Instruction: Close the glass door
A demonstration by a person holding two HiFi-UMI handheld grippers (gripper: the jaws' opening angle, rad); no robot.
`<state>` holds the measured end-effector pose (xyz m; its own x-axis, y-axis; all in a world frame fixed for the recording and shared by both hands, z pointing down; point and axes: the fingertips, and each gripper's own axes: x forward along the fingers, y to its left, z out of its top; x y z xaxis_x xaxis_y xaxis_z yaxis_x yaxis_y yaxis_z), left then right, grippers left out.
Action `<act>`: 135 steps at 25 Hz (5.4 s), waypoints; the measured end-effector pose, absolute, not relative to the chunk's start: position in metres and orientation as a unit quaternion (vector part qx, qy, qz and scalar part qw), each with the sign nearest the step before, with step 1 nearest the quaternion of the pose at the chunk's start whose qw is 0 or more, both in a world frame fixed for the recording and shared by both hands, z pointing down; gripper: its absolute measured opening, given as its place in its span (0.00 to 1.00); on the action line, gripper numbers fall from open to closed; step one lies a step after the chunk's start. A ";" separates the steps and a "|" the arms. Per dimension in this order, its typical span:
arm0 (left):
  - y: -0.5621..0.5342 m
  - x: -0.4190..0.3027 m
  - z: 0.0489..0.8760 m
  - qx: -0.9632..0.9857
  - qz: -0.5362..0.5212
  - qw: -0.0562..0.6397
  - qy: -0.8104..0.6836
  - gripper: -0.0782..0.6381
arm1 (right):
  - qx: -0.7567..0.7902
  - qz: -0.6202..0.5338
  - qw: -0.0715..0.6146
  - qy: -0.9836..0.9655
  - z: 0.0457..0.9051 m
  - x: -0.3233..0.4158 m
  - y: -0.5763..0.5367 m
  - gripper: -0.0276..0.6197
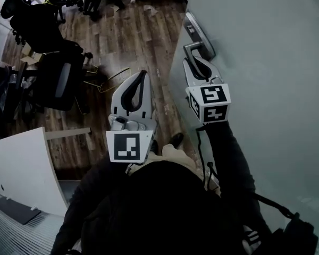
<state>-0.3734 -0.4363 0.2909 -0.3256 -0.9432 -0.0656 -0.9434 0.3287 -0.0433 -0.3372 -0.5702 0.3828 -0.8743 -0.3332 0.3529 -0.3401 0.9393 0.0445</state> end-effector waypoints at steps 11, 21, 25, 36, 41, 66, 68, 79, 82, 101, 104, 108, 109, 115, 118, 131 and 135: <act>-0.331 -0.401 0.297 -0.569 0.001 0.034 0.822 0.10 | 0.119 -0.019 0.175 -0.977 0.379 -0.376 -0.461 0.13; -0.260 -0.403 0.292 -0.518 0.001 0.038 0.855 0.10 | 0.055 -0.027 0.174 -0.983 0.379 -0.390 -0.363 0.13; -0.234 -0.385 0.286 -0.498 -0.002 0.044 0.866 0.10 | 0.032 -0.030 0.174 -0.984 0.378 -0.392 -0.331 0.13; -0.122 -0.336 0.310 -0.396 -0.013 0.008 0.918 0.10 | -0.026 -0.037 0.168 -0.985 0.378 -0.390 -0.261 0.13; -0.075 -0.325 0.305 -0.365 -0.015 0.014 0.931 0.10 | -0.048 -0.039 0.170 -0.984 0.376 -0.387 -0.226 0.13; 0.121 -0.261 0.284 -0.348 -0.028 0.019 0.937 0.10 | -0.179 -0.069 0.157 -0.969 0.366 -0.321 -0.002 0.13; 0.128 -0.257 0.281 -0.343 -0.026 0.020 0.939 0.10 | -0.194 -0.070 0.155 -0.966 0.364 -0.314 0.014 0.13; 0.175 -0.196 0.272 -0.269 -0.025 0.024 0.963 0.10 | -0.254 -0.080 0.156 -0.951 0.360 -0.266 0.091 0.13; 0.193 -0.170 0.276 -0.242 -0.031 0.021 0.969 0.10 | -0.270 -0.081 0.151 -0.947 0.360 -0.253 0.109 0.13; 0.310 -0.110 0.281 -0.217 -0.015 0.018 0.976 0.10 | -0.337 -0.074 0.144 -0.927 0.365 -0.173 0.215 0.13; 0.319 -0.107 0.276 -0.242 -0.017 0.017 0.970 0.10 | -0.336 -0.070 0.138 -0.929 0.358 -0.165 0.223 0.13; 0.335 -0.103 0.284 -0.264 -0.017 0.011 0.964 0.10 | -0.343 -0.074 0.133 -0.927 0.358 -0.153 0.238 0.13; 0.338 -0.101 0.285 -0.269 -0.016 0.012 0.963 0.10 | -0.345 -0.074 0.133 -0.926 0.358 -0.150 0.242 0.13; 0.343 -0.091 0.288 -0.286 -0.010 0.008 0.958 0.10 | -0.362 -0.073 0.133 -0.920 0.361 -0.131 0.258 0.13; 0.346 -0.086 0.286 -0.284 -0.009 0.009 0.959 0.10 | -0.371 -0.074 0.133 -0.916 0.360 -0.125 0.267 0.13; 0.343 -0.037 0.268 -0.237 -0.018 0.015 0.971 0.10 | -0.405 -0.078 0.143 -0.900 0.355 -0.086 0.292 0.13; 0.354 -0.023 0.265 -0.217 -0.018 0.015 0.976 0.10 | -0.412 -0.077 0.142 -0.897 0.355 -0.074 0.301 0.13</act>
